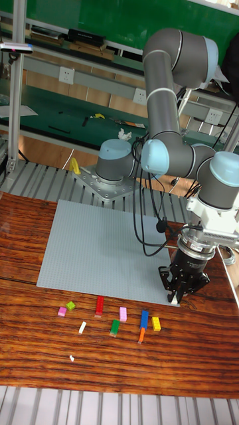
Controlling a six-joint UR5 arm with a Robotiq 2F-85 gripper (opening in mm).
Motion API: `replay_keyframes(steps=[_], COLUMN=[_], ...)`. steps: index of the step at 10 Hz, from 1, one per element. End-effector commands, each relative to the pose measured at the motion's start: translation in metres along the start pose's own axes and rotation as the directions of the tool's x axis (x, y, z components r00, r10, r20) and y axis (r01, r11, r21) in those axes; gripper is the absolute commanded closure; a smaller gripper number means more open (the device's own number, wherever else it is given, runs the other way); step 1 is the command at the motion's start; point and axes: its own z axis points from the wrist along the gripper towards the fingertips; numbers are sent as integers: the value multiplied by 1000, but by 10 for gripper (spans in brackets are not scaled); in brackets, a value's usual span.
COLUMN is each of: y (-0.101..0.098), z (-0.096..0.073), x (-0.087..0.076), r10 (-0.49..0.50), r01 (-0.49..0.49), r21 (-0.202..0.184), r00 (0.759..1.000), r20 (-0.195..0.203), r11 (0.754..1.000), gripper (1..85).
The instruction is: Build with small Lego blocks
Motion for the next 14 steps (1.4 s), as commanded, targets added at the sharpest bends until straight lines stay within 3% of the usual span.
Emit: replay_keyframes(steps=[1,5,10,14], y=[-1,3,-2,6], z=[2,3,4,5], x=[2,-2,1,-1], r10=[20,11,4,12], r01=[-20,-11,-4,-12], r21=[3,-15,-4,-6], r00=[1000,1000,1000,1000], r20=[-13,-4,-11,-13], r11=[1000,1000,1000,1000], gripper=[847,847,847,847])
